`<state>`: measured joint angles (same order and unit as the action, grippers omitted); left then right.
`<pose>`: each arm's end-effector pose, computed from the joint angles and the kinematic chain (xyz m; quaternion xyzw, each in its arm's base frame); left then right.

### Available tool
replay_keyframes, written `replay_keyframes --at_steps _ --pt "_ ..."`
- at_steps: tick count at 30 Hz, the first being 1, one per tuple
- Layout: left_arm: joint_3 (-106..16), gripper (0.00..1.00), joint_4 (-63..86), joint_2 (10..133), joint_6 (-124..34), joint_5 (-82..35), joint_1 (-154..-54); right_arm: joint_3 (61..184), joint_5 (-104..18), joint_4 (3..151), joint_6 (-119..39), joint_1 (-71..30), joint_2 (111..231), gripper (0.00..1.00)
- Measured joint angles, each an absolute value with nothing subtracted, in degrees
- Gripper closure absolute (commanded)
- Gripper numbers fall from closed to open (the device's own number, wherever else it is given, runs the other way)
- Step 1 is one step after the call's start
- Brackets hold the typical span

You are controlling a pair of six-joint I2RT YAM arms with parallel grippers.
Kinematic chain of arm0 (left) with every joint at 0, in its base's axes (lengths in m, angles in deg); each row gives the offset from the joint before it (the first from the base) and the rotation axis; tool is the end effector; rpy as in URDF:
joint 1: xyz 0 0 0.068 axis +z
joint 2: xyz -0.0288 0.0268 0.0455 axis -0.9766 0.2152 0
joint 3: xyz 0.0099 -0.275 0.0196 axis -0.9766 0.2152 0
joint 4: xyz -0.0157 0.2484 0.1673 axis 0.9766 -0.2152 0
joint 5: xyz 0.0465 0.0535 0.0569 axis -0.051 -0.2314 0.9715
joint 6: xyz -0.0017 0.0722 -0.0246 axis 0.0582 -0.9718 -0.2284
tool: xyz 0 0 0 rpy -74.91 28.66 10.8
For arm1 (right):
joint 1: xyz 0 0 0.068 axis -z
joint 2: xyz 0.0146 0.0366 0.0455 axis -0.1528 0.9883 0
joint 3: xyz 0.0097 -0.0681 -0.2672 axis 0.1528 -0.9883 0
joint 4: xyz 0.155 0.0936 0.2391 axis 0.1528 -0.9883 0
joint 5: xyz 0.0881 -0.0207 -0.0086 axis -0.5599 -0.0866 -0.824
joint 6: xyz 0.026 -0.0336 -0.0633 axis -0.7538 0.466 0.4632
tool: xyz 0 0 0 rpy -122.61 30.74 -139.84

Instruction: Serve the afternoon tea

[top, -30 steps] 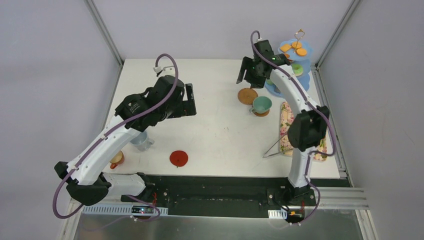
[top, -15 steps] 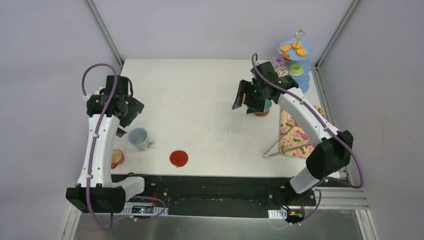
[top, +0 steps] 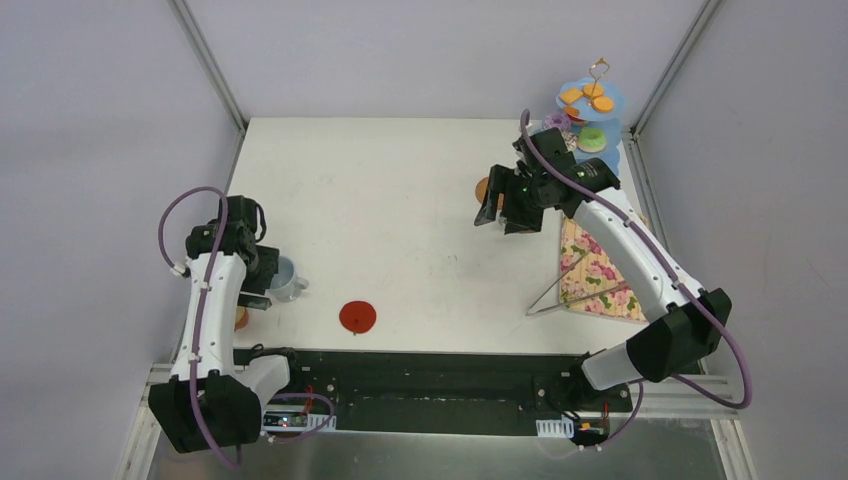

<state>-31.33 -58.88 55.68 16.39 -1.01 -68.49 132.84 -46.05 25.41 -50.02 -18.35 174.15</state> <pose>0.2153 0.0507 0.2704 -0.6589 0.7208 0.0111 0.2150 0.3190 0.1773 0.3425 -0.1161 0.9300 0.2091 0.2791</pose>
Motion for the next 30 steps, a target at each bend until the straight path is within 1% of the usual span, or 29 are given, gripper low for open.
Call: replay_keyframes --at_steps 4,11,17,19,24,30 --pt "-27.79 0.33 -57.55 55.68 19.08 -0.86 -68.49 132.84 -45.87 24.19 -49.15 -18.35 173.15 0.28" --pt "-24.91 0.42 -54.22 55.57 20.28 2.18 -68.47 130.74 -46.24 23.99 -48.80 -18.35 172.99 0.28" --pt "-21.74 0.54 -50.79 56.18 20.11 3.12 -68.47 130.41 -47.88 24.08 -48.10 -18.59 172.90 0.27" --pt "-21.52 0.56 -49.77 56.96 19.43 3.30 -68.47 130.41 -48.30 24.12 -47.94 -18.72 172.84 0.27" --pt "-20.73 0.68 -46.81 58.69 17.48 3.76 -68.47 130.30 -49.17 24.27 -47.99 -19.24 172.84 0.27" --pt "-18.92 0.93 -44.08 58.60 13.57 3.71 -68.47 129.56 -49.52 25.13 -48.38 -21.06 172.71 0.26"
